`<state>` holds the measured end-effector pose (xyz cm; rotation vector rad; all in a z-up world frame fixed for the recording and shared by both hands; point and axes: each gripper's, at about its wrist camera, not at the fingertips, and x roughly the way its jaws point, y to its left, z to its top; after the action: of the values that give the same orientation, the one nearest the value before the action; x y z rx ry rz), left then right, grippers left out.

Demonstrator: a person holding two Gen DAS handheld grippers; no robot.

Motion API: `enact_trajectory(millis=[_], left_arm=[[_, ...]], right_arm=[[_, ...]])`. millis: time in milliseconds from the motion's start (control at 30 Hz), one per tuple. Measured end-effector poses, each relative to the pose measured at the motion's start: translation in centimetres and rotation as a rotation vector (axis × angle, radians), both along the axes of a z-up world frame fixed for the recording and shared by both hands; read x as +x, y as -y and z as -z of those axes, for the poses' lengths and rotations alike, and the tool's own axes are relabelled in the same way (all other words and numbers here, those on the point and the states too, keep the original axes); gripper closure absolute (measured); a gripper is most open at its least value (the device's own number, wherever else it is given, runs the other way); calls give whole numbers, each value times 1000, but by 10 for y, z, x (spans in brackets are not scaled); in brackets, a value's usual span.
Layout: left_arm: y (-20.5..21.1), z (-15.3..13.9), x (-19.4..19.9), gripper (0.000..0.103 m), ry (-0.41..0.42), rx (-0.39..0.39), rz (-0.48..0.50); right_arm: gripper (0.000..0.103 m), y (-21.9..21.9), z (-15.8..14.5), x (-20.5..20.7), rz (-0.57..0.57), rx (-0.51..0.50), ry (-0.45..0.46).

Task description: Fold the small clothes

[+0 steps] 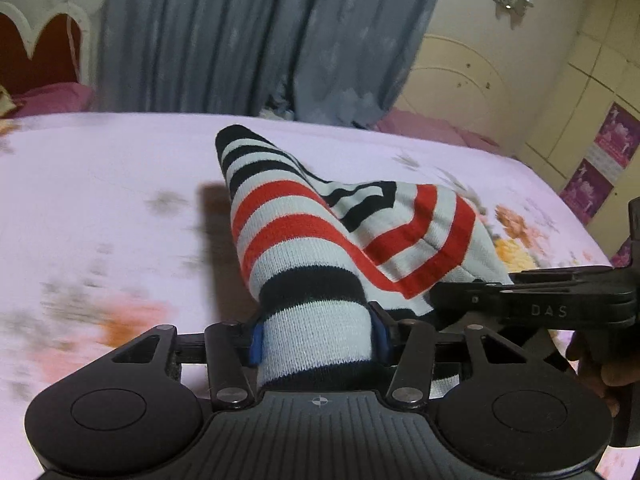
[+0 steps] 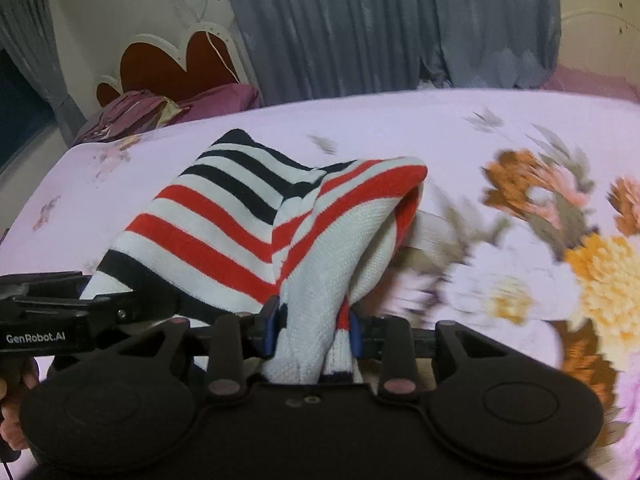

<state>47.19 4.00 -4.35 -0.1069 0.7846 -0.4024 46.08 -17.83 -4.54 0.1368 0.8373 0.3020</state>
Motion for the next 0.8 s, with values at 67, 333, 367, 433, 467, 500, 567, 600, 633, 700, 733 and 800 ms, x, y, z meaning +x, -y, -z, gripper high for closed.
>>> enact_trajectory(millis=[67,333,367,433,467,500,567,600,633,700,733,800], left_arm=[[-35,-2,2,54,4,6,-16],[-175,10,-11,52,-8,-2,-119],[-190,15,-15,48,-9,-15,-142],[-213,27,-25,43,5,1,-224],[-218,35,-25,45,-10,46,-245],[-224,44,-25,46,-31,31,-234],[-232,53,-22,50,-57,-54,-248],[-231,54,-20,50,-54,-41,-242],[-227,54,-18,51,-47,-22,-233],[-221,54,-16,51,-40,7,-219],[-216,54,-14,51,-39,10,-214],[-217,47,-16,51,-30,8,-209]], right_arm=[[71,-33,3,7,-22,3,15],[71,-153,21,27,-128,65,-11],[71,-163,24,28,-143,66,-19],[71,-180,36,32,-160,69,-47],[71,-185,45,36,-150,49,-68],[71,-188,52,38,-134,21,-89],[70,-182,65,37,-110,37,-87],[70,-177,66,37,-103,51,-89],[70,-174,65,37,-100,53,-89],[70,-173,64,35,-101,45,-90],[70,-173,63,36,-96,47,-96],[69,-175,59,35,-85,51,-105]])
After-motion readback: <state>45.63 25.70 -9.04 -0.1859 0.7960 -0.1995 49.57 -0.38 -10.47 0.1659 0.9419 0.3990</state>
